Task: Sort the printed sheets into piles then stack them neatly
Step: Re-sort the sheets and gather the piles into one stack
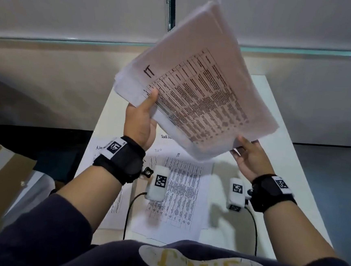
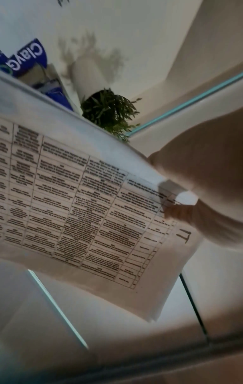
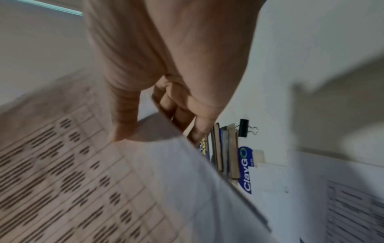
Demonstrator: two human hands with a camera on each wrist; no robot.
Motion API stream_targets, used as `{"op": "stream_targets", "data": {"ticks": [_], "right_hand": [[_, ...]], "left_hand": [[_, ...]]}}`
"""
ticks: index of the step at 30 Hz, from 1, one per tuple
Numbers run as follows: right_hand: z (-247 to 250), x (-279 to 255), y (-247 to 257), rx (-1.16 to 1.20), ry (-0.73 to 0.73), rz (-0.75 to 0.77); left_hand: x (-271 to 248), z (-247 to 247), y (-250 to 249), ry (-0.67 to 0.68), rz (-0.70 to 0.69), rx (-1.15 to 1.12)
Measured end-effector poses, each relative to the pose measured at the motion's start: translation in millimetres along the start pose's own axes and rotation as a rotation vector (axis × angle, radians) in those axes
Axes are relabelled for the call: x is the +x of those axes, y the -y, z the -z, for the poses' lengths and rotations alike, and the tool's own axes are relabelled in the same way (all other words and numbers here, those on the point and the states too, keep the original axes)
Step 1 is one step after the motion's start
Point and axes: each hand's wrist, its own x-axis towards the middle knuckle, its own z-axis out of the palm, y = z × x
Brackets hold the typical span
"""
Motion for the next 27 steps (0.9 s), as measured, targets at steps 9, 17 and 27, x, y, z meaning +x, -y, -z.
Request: {"op": "stream_targets", "data": {"ticks": [9,17,27], "right_hand": [[47.5,4.5,26.5,-0.236,-0.009,0.095],[82.2,-5.8,-9.0,-0.564,0.053,-0.014],[65.4,-6.6,-13.3,-0.618,0.053,0.118]], "left_hand": [[0.8,63.2,20.5,0.107,0.057,0.628],[-27.2,103.7,72.5,0.186,0.191,0.893],[-27.9,92.9,82.3,0.049,0.163,0.741]]}}
